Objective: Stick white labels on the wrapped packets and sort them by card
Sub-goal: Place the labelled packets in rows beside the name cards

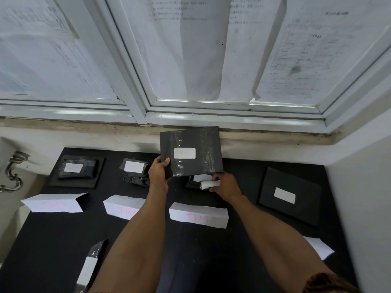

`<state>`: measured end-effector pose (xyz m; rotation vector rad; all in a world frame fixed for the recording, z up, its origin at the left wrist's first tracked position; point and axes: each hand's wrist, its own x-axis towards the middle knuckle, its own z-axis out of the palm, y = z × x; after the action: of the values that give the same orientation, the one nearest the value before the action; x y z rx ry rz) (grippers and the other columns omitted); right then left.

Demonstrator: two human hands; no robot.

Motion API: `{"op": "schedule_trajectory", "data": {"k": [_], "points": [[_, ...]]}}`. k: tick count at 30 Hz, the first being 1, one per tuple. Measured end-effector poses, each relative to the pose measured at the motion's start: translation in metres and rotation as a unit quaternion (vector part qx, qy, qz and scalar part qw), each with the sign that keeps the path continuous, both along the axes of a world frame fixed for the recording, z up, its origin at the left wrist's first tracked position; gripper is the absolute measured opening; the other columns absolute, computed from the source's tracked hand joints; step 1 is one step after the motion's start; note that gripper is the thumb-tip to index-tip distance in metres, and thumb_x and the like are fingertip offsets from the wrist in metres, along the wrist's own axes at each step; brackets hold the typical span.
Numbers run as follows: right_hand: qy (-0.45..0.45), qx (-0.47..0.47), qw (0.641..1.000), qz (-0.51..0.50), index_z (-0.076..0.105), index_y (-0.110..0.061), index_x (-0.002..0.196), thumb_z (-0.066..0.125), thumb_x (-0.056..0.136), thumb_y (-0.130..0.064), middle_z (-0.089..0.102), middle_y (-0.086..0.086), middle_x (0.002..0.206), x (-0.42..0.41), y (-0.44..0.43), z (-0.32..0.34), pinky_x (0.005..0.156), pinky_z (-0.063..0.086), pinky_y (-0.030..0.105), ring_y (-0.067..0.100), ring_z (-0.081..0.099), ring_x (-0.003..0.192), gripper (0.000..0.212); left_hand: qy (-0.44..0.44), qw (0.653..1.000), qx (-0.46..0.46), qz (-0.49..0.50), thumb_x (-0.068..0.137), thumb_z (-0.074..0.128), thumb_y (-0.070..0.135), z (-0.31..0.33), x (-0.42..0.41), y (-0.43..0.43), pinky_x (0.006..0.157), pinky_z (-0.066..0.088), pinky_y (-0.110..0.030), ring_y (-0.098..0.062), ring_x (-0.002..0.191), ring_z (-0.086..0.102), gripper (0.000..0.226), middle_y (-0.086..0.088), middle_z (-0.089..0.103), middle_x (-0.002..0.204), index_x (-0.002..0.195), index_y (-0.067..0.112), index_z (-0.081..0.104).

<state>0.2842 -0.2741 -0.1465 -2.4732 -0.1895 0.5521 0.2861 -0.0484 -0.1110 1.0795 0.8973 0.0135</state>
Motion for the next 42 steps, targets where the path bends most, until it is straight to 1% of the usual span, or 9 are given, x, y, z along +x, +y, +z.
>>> {"op": "schedule_trajectory", "data": {"k": [4,8,13,18,23,28,32,40,42], "points": [[-0.006,0.041,0.999,-0.027,0.055,-0.017,0.082,0.087,0.063,-0.017,0.056,-0.001,0.103,-0.003,-0.014,0.010,0.081,0.045,0.025,0.019,0.057,0.100,0.037,0.006,1.000,-0.008,0.010,0.092,0.055,0.007,0.000,-0.010,-0.009,0.076,0.053,-0.037,-0.028,0.106,0.059,0.038,-0.011,0.062,0.120,0.129,0.017,0.056],[0.026,0.020,0.999,0.007,0.055,-0.016,0.123,0.085,0.068,-0.024,0.029,0.006,0.149,0.000,-0.004,0.009,0.109,0.032,0.028,0.024,0.036,0.133,0.064,0.011,1.000,-0.007,0.022,0.092,0.056,0.007,0.004,-0.018,-0.014,0.077,0.053,-0.038,-0.028,0.104,0.060,0.037,-0.010,0.062,0.118,0.128,0.017,0.056],[0.071,-0.116,0.981,0.141,0.046,-0.015,0.134,0.058,0.091,-0.020,0.045,0.012,0.141,-0.001,0.027,-0.002,0.108,0.033,0.034,0.029,0.042,0.130,0.044,0.025,0.999,0.003,0.027,0.092,0.056,0.007,0.003,-0.030,-0.013,0.083,0.054,-0.042,-0.029,0.107,0.060,0.039,-0.010,0.063,0.118,0.130,0.016,0.056],[-0.006,-0.206,0.965,0.160,0.035,-0.016,0.143,0.056,0.091,-0.019,0.035,0.013,0.146,-0.005,0.010,-0.009,0.111,0.032,0.039,0.031,0.034,0.132,0.056,0.039,0.999,-0.005,0.031,0.092,0.057,0.006,0.002,-0.042,-0.008,0.094,0.052,-0.049,-0.033,0.111,0.060,0.037,-0.013,0.063,0.120,0.127,0.015,0.057],[0.006,-0.193,0.978,0.080,0.048,-0.016,0.129,0.064,0.077,-0.017,0.047,0.015,0.126,-0.004,-0.041,0.004,0.094,0.045,0.041,0.035,0.045,0.115,0.054,0.067,0.998,0.020,0.003,0.090,0.059,0.006,-0.002,-0.058,-0.014,0.087,0.054,-0.048,-0.033,0.107,0.061,0.038,-0.011,0.063,0.118,0.126,0.017,0.058],[-0.037,-0.155,0.987,-0.001,0.054,-0.010,0.106,0.063,0.075,-0.018,0.056,0.017,0.105,-0.006,-0.083,0.012,0.080,0.039,0.035,0.037,0.053,0.095,0.034,0.093,0.994,0.053,-0.029,0.089,0.059,0.003,-0.002,-0.065,-0.018,0.090,0.053,-0.052,-0.032,0.102,0.060,0.031,-0.011,0.062,0.116,0.115,0.020,0.060],[-0.103,-0.114,0.987,-0.052,0.051,-0.012,0.089,0.066,0.073,-0.014,0.053,0.011,0.100,-0.009,-0.116,0.027,0.073,0.037,0.033,0.031,0.048,0.092,0.022,0.094,0.993,0.052,-0.046,0.092,0.056,0.003,-0.005,-0.060,-0.032,0.090,0.052,-0.048,-0.030,0.101,0.057,0.035,-0.011,0.060,0.117,0.123,0.017,0.057],[-0.113,-0.064,0.982,0.134,0.046,-0.017,0.084,0.065,0.071,-0.011,0.051,0.003,0.105,-0.001,-0.069,0.042,0.075,0.041,0.034,0.025,0.046,0.097,0.023,0.131,0.981,0.086,-0.113,0.094,0.053,-0.001,-0.019,-0.033,-0.058,0.092,0.051,-0.043,-0.035,0.106,0.058,0.040,-0.019,0.057,0.126,0.133,0.006,0.050],[-0.117,-0.059,0.977,0.167,0.047,-0.013,0.086,0.064,0.072,-0.008,0.051,0.004,0.107,0.002,-0.045,0.036,0.077,0.044,0.036,0.026,0.046,0.098,0.022,0.163,0.974,0.099,-0.125,0.094,0.049,-0.001,-0.021,-0.028,-0.059,0.086,0.050,-0.039,-0.035,0.100,0.059,0.036,-0.020,0.059,0.114,0.131,-0.001,0.051]]}}
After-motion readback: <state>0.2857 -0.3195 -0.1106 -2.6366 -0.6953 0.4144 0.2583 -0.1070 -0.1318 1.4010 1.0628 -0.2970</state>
